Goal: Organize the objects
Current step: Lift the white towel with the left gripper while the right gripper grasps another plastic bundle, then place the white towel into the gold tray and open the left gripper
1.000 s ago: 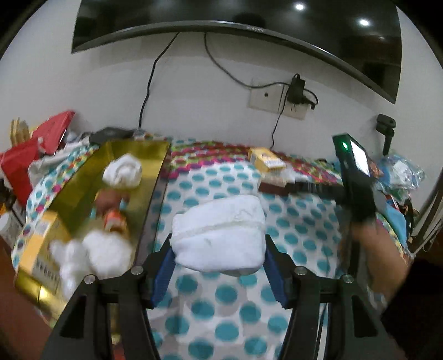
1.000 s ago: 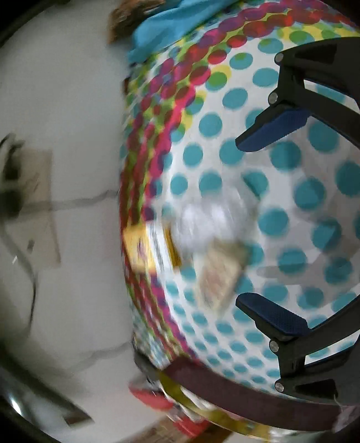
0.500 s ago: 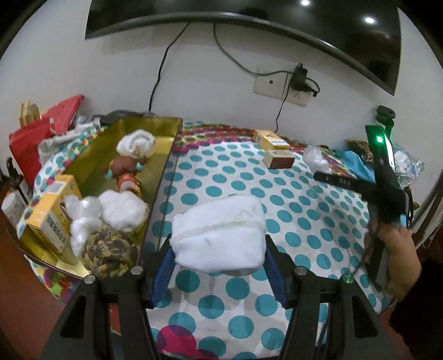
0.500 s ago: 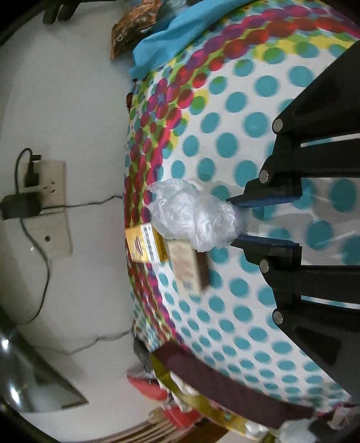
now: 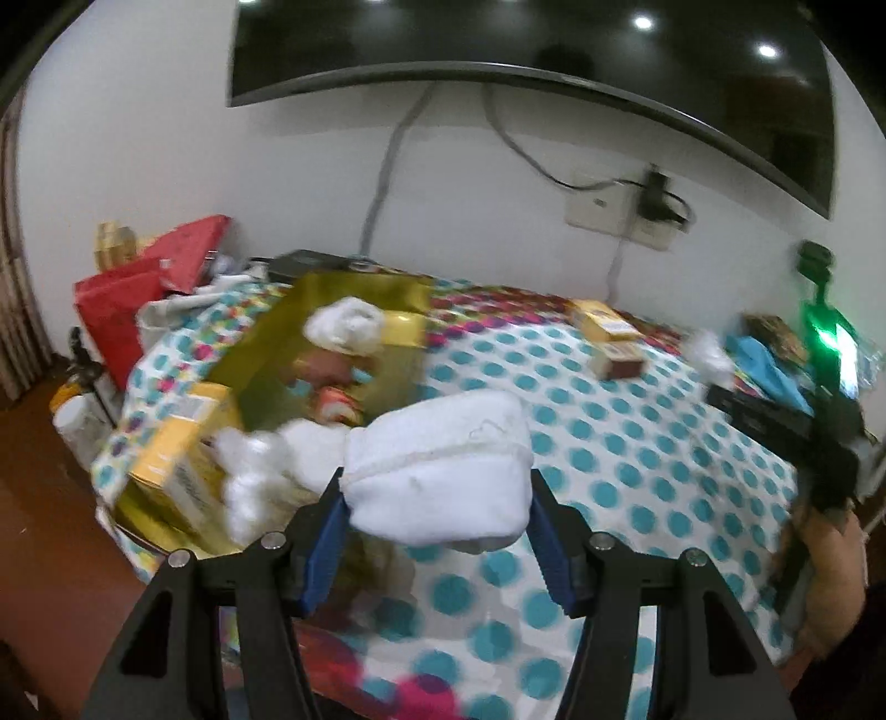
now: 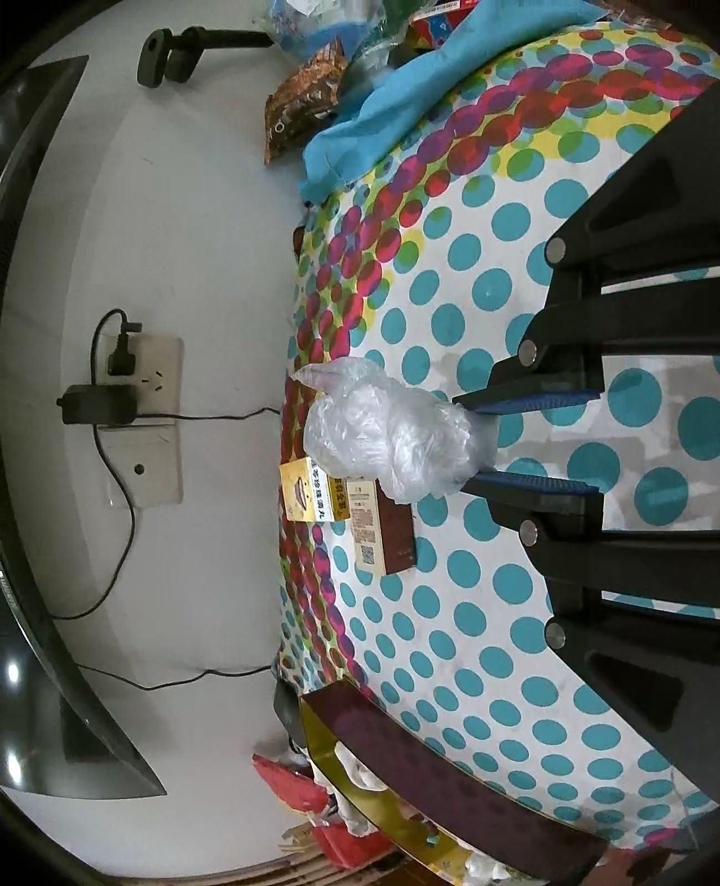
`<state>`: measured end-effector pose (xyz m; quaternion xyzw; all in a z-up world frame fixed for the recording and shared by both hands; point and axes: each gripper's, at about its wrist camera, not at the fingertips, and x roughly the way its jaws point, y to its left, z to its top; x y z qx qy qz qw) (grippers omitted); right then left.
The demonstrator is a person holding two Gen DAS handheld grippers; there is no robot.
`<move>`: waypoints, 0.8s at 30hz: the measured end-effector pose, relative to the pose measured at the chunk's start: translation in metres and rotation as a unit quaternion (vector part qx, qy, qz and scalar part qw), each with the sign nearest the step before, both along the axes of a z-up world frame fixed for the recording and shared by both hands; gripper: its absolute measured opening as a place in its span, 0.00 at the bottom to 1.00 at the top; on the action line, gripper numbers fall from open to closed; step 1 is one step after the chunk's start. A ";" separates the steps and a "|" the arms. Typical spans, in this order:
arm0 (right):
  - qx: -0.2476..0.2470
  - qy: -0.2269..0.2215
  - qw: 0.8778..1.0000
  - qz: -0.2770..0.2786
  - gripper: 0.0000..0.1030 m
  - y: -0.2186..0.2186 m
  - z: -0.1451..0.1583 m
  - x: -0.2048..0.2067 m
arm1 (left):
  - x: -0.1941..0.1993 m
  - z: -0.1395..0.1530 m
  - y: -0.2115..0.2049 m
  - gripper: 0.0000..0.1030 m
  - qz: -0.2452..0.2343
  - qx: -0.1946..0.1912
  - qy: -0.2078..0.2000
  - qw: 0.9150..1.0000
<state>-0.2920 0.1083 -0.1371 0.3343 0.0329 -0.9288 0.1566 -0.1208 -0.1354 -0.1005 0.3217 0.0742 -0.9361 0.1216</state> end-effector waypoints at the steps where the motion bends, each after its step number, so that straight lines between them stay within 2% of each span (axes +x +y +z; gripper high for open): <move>1: -0.002 0.002 1.000 0.000 0.18 0.001 0.001 0.001 | -0.002 0.003 -0.010 0.59 0.016 -0.004 0.001 1.000; 7: -0.003 0.005 1.000 -0.001 0.19 0.002 0.001 0.002 | -0.013 0.017 -0.055 0.59 0.075 -0.026 -0.004 0.997; 14: -0.007 0.005 1.000 0.002 0.20 0.001 0.003 0.002 | -0.030 0.033 -0.070 0.59 0.091 -0.053 0.001 0.994; 20: -0.002 0.007 1.000 0.006 0.21 -0.001 0.003 0.004 | -0.048 0.035 -0.082 0.59 0.101 -0.057 -0.008 0.993; 24: 0.004 0.014 1.000 0.007 0.21 -0.004 0.004 0.006 | -0.051 0.031 -0.078 0.68 0.089 -0.054 -0.020 0.994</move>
